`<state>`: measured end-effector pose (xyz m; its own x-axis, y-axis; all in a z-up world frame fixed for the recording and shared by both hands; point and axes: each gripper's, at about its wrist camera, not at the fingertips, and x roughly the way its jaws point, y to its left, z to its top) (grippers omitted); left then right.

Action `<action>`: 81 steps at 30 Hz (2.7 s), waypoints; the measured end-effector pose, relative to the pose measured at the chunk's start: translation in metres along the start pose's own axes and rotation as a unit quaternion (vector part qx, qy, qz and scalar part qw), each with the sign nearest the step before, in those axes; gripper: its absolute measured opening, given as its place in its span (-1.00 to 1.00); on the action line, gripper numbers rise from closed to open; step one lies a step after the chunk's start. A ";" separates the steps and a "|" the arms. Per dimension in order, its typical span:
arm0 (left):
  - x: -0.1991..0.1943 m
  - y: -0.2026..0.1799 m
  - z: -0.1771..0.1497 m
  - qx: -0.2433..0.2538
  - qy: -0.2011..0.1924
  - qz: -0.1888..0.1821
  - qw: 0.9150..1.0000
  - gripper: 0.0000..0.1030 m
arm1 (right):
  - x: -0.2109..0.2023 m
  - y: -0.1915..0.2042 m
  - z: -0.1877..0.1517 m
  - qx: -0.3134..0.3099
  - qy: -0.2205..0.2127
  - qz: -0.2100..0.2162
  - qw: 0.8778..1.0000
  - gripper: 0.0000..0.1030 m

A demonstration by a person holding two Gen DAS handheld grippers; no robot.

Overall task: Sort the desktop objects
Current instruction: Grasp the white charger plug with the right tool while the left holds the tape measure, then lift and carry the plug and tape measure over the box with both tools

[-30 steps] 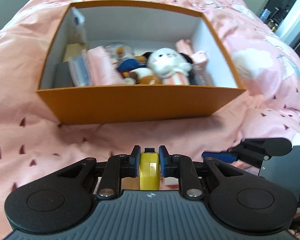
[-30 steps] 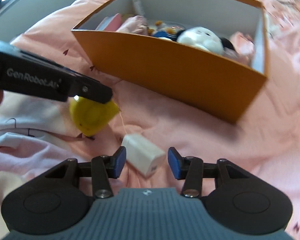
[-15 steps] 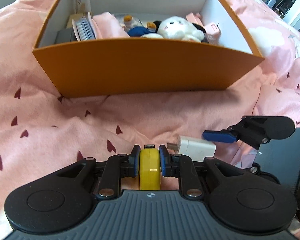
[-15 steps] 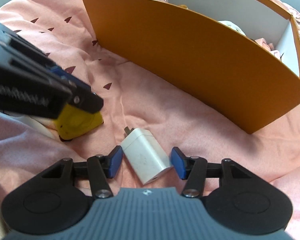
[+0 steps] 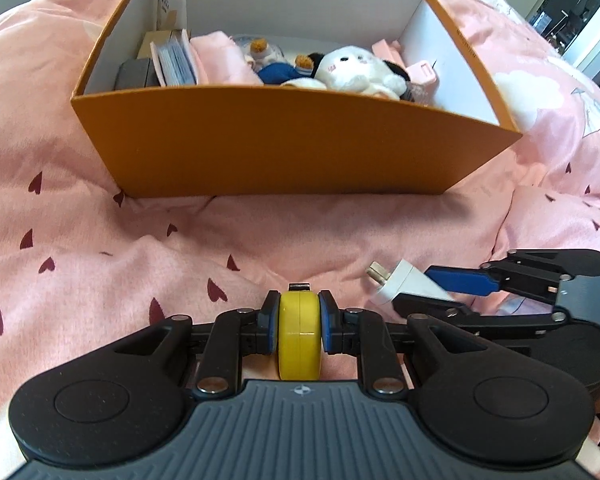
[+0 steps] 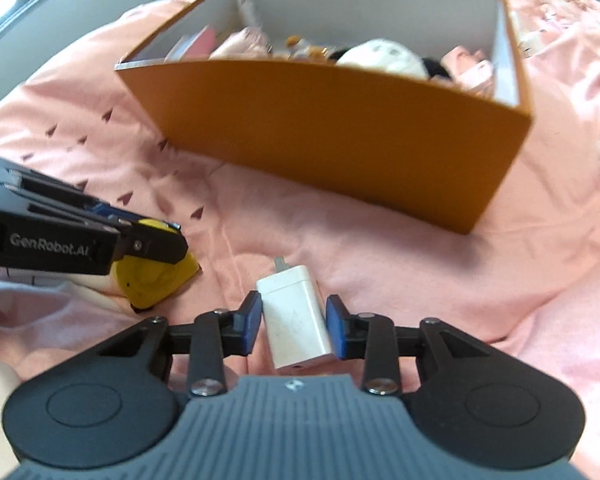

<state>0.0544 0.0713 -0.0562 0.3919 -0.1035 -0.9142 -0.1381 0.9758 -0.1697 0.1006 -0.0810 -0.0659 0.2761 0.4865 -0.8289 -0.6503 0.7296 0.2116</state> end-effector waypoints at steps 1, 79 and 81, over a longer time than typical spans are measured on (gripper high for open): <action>-0.001 0.000 0.001 -0.001 -0.003 -0.001 1.000 -0.57 | -0.004 -0.001 0.001 0.003 -0.007 -0.004 1.000 -0.30; -0.072 -0.023 0.161 0.082 -0.150 -0.038 0.985 -0.57 | -0.078 -0.062 0.169 0.020 -0.114 0.076 0.990 -0.26; -0.055 -0.014 0.176 0.071 -0.140 -0.036 0.987 -0.57 | -0.061 -0.070 0.180 0.038 -0.106 0.069 0.991 -0.26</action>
<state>0.1953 0.0971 0.0611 0.6350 -0.1352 -0.7605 0.0198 0.9871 -0.1590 0.2563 -0.0757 0.0632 0.3360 0.6675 -0.6645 -0.6391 0.6798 0.3598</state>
